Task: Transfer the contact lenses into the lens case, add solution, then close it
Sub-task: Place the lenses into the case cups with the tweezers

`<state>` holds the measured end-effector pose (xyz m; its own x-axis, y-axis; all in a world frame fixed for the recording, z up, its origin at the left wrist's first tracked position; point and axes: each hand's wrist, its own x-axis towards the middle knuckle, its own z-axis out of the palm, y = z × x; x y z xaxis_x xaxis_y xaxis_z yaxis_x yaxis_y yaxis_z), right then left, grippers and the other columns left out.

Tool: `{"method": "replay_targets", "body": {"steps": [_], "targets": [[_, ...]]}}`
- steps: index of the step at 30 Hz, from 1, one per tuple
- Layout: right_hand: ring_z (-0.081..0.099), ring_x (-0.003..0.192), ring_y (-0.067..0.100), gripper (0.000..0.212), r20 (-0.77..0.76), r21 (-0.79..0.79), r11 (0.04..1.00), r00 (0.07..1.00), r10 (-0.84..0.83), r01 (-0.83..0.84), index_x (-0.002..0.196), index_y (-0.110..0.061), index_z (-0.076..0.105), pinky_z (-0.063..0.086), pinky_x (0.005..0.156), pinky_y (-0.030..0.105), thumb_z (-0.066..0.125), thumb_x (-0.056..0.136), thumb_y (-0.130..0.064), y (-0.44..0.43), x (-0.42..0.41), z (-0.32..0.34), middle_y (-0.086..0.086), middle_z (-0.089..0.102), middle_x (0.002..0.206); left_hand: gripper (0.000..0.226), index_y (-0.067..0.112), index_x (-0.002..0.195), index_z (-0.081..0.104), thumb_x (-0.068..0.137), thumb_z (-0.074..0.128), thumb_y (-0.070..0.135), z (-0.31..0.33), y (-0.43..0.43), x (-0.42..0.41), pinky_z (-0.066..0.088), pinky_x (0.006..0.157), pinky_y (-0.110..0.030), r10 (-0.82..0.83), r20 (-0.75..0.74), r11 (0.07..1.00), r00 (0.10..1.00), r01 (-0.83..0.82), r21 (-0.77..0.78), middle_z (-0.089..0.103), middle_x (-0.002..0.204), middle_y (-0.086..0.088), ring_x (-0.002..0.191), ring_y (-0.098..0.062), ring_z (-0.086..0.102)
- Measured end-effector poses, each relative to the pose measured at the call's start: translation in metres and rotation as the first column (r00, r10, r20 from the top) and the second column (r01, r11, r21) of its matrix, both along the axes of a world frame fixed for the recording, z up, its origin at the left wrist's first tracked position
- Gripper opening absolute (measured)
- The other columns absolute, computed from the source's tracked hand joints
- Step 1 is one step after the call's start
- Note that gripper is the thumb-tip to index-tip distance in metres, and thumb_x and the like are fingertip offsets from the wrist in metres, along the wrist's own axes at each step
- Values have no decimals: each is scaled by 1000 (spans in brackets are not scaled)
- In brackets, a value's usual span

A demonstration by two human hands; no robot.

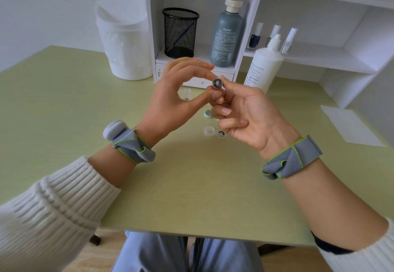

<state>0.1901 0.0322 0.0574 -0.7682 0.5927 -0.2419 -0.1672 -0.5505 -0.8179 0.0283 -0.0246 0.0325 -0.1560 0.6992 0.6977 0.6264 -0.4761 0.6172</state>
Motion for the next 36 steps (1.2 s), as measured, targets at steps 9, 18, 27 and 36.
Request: {"method": "replay_targets", "body": {"steps": [9,18,27,36], "targets": [[33,58,6,24,34,63,998,999,-22,20,89,-14,61,18,30,13,54,100,-34,2,-1,-2,-5,49,73,20,16,101,72,85,79,25,-3,1,2,41,106,-40,6,31,1000,1000,-6,2,71,115,5,122,-20,56],[39,54,5,35,121,252,961,981,-151,117,85,-14,75,18,32,15,58,98,-42,13,3,-3,-5,53,73,14,21,99,72,87,77,28,-2,0,1,44,102,-28,40,92,999,995,-40,1,72,106,11,116,-14,58],[39,47,7,22,87,663,612,767,-635,431,76,-17,59,24,36,17,75,90,-24,45,18,-14,-10,51,60,17,21,95,71,85,76,34,1,0,-5,41,94,-14,153,116,983,981,-138,-122,69,97,20,108,-6,60],[51,58,2,6,122,992,73,668,-734,-101,86,-22,75,44,67,18,72,91,-20,67,5,-47,-12,67,82,18,26,89,72,81,78,40,-4,6,-13,39,88,-11,221,108,956,969,-193,-222,70,93,21,105,-5,61]]}}
